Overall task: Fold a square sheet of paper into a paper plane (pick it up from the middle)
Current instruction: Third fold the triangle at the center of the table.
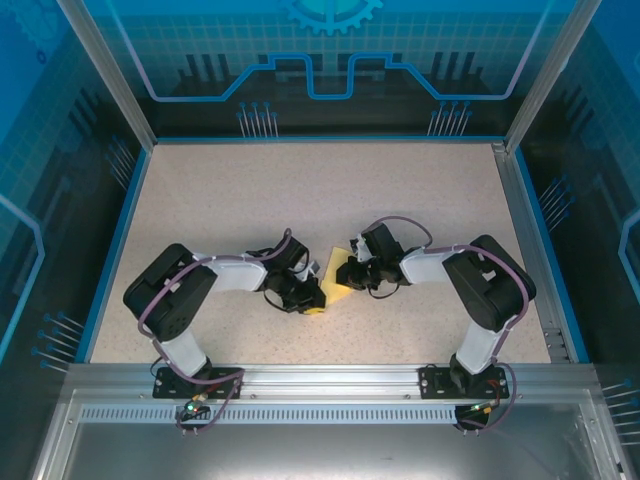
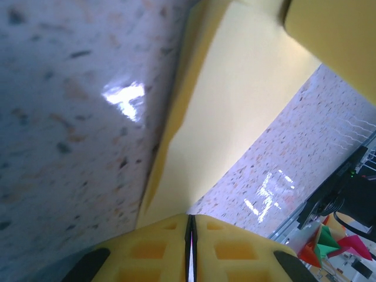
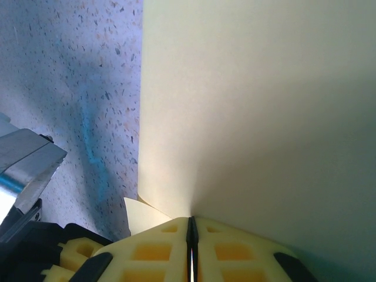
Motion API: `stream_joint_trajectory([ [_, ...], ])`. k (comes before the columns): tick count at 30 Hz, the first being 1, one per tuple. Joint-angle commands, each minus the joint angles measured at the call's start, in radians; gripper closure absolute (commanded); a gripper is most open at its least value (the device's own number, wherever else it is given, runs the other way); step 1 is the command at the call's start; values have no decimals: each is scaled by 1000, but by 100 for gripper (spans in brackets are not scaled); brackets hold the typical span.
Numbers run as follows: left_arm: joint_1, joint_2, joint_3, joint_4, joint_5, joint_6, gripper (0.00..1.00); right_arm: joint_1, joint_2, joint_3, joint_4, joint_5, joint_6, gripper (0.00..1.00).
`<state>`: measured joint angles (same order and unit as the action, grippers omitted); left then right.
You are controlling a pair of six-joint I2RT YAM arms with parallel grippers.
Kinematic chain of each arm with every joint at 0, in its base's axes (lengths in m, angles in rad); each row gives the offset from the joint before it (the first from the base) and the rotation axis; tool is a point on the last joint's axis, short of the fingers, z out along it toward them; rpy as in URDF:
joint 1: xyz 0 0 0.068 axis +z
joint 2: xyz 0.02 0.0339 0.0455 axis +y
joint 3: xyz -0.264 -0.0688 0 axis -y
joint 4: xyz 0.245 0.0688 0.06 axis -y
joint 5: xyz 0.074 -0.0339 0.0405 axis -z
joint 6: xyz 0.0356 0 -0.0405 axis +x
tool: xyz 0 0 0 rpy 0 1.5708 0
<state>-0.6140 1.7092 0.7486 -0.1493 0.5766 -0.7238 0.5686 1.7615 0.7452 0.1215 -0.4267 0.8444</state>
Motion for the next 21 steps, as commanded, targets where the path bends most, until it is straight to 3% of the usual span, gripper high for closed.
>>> stream_joint_trajectory([
  [1,20,-16,-33,-85,-20,23,86,-18,0,-32,-94,60,-27,88],
  [13,67,-94,-91,-88,-14,12,87,-19,-6,-10,-95,30,-45,87],
  [21,85,-201,-20,-149,-21,42,85,-18,-91,48,-167,13,-76,82],
])
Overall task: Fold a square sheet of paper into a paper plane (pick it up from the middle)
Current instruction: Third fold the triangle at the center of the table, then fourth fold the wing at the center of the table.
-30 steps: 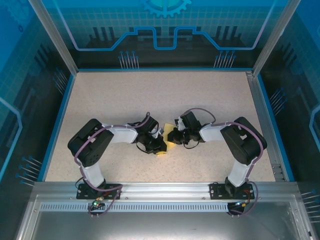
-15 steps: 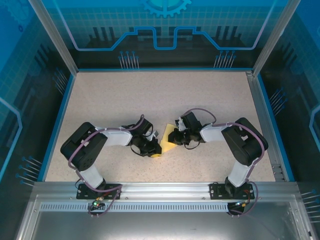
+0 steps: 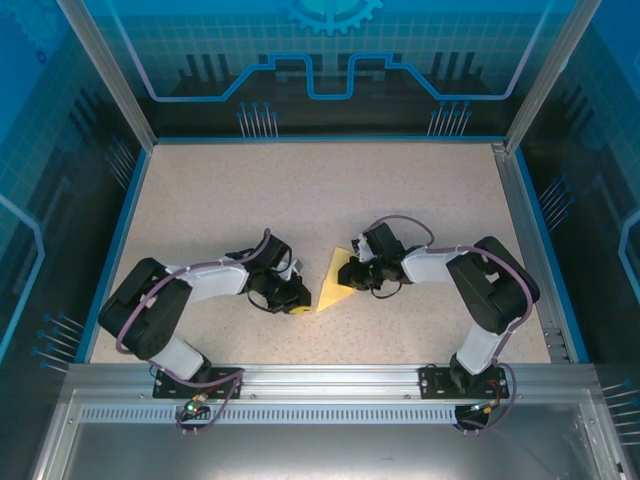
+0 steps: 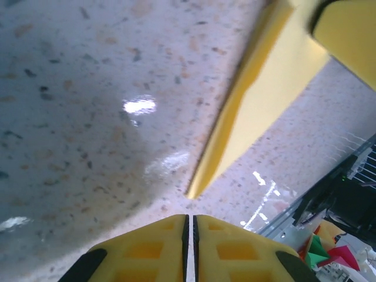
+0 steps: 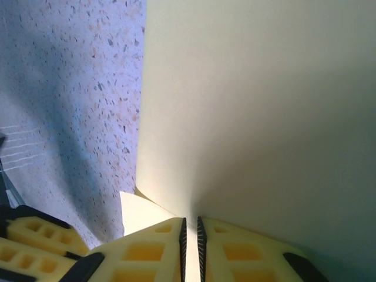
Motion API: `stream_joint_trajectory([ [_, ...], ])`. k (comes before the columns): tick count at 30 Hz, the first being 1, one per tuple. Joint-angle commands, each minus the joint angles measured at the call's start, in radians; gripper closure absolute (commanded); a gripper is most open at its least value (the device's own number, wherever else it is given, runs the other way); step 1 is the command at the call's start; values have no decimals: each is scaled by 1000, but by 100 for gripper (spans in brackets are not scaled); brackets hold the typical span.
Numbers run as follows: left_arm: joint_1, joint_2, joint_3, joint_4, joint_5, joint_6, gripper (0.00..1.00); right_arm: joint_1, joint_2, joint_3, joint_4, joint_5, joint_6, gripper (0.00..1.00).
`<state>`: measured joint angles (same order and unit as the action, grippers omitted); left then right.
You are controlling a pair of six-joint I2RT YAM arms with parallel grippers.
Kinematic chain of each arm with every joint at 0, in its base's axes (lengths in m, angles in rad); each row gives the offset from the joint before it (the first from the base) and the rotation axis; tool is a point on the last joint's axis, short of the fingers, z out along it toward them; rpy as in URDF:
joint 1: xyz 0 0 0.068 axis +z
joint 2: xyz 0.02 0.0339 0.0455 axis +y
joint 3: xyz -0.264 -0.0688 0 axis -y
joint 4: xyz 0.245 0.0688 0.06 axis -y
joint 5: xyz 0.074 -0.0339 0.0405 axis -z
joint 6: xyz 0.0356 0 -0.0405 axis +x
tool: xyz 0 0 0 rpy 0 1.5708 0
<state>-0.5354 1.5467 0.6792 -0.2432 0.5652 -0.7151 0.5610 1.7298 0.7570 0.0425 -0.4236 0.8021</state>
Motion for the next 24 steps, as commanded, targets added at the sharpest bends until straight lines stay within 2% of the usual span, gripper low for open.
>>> stream_joint_trajectory([
  [1,7,-43,64,-55,-14,38,84,-10,-77,46,-110,21,-41,81],
  [6,3,-1,173,-76,-13,76,79,-39,-187,51,-250,132,-49,74],
  [12,-10,113,307,-110,-23,131,78,-83,-280,-64,-212,129,8,63],
  [15,-28,179,364,-141,-28,156,80,-81,-274,-83,-182,94,15,61],
  [17,-38,210,386,-165,-51,167,80,-78,-269,-94,-172,94,23,57],
  [24,-40,252,390,-172,-88,171,83,-69,-204,-90,-118,50,33,50],
])
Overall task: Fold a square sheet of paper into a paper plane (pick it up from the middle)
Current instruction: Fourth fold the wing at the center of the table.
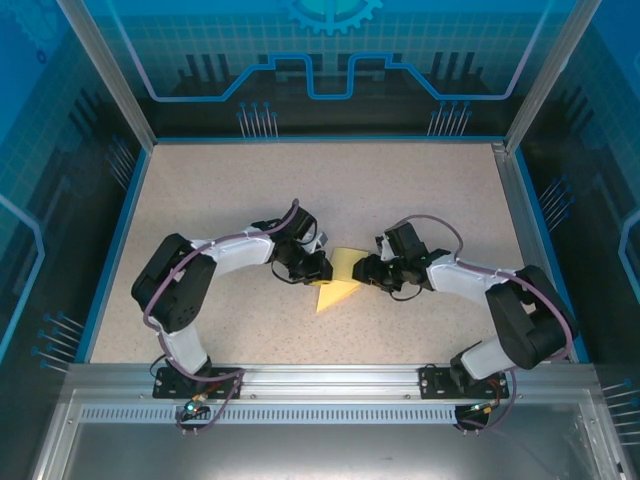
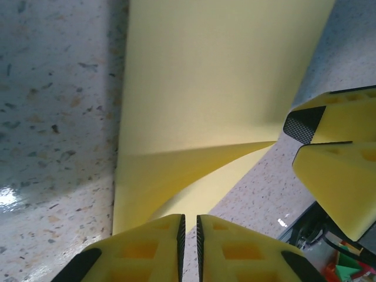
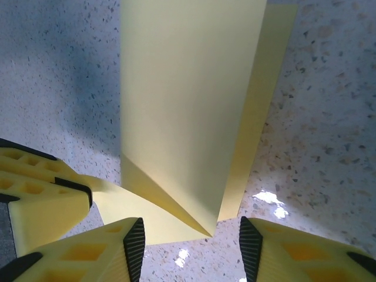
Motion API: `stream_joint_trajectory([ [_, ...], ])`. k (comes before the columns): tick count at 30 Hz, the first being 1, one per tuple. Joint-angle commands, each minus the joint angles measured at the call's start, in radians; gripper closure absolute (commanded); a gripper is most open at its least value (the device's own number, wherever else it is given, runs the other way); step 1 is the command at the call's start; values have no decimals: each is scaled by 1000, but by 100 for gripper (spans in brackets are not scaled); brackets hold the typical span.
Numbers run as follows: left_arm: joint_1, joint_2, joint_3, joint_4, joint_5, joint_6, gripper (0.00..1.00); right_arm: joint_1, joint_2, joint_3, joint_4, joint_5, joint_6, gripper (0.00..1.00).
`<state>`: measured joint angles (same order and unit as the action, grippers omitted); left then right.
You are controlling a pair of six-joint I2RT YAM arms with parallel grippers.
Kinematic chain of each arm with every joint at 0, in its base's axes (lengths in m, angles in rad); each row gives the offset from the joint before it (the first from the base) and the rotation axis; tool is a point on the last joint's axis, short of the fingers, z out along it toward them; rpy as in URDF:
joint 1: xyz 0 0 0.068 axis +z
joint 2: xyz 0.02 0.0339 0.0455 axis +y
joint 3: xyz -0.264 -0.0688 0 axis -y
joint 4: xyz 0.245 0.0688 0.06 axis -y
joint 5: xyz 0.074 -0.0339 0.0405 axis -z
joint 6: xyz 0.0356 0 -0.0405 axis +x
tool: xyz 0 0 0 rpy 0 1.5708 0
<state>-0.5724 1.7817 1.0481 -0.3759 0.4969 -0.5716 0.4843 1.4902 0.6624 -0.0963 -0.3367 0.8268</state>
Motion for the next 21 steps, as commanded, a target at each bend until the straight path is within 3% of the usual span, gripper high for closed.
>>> stream_joint_trajectory([
  [1,-2,20,20,-38,-21,28,82,9,45,9,26,-44,6,50],
  [8,-3,11,19,-30,-23,24,81,20,115,58,103,-127,-4,53],
  [13,-9,-54,-22,-10,-46,24,70,20,161,99,102,-159,-25,66],
  [21,-133,-201,-114,-34,-280,44,51,21,181,149,32,-162,-67,75],
])
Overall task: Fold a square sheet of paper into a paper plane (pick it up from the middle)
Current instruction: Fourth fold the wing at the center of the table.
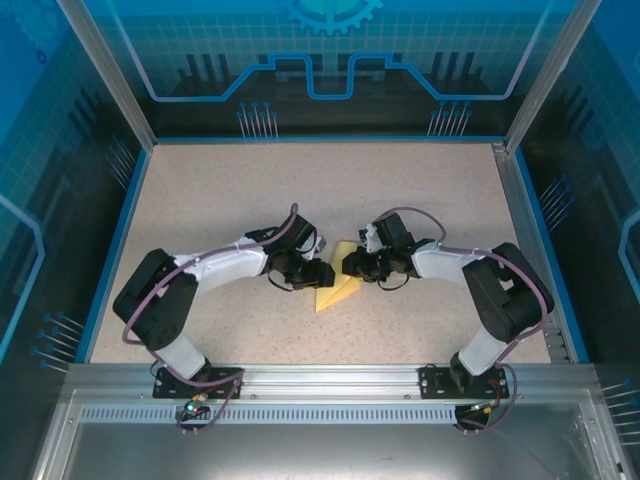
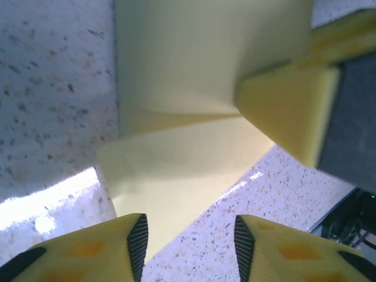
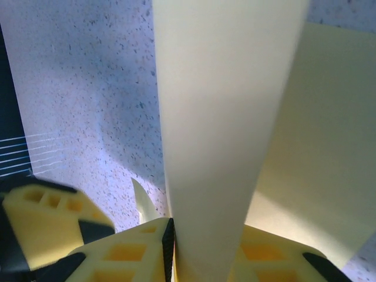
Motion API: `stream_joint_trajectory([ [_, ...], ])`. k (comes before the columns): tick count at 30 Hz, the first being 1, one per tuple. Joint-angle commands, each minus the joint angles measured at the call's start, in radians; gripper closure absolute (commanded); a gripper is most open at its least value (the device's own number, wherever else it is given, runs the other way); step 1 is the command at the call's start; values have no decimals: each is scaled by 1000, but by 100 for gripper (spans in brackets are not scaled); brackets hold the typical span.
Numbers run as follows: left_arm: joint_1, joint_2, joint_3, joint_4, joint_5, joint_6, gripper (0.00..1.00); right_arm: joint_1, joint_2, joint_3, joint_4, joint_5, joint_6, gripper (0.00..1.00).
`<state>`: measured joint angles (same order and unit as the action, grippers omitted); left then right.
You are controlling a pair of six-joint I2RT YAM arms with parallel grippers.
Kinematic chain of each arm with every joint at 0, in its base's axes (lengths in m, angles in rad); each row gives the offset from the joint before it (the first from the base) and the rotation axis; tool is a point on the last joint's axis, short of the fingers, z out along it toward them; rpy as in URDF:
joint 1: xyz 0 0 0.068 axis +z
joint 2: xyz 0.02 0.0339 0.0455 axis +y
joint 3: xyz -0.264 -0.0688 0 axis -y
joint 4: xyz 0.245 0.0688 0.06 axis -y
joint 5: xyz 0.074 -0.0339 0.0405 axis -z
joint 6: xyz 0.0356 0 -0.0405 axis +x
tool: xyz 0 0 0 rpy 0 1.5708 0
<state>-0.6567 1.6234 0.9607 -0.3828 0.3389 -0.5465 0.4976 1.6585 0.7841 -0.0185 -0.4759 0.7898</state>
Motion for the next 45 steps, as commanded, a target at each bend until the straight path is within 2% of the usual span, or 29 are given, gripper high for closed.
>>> stream_joint_trajectory([
  [1,-74,-48,-31,-33,-160,16,49,7,14,29,-52,-22,-33,77],
  [7,-200,-13,0,-71,-359,-5,48,7,11,42,-78,-27,-38,79],
  [10,-240,5,19,-101,-471,-18,47,8,-1,38,-82,-24,-32,75],
  [18,-317,67,59,-94,-574,27,45,-1,-37,36,-90,-21,-6,71],
  [27,-359,156,117,-163,-757,-6,46,-23,-81,17,-95,-18,17,70],
  [45,-390,191,119,-167,-813,-22,63,-49,-80,16,-96,-51,24,75],
])
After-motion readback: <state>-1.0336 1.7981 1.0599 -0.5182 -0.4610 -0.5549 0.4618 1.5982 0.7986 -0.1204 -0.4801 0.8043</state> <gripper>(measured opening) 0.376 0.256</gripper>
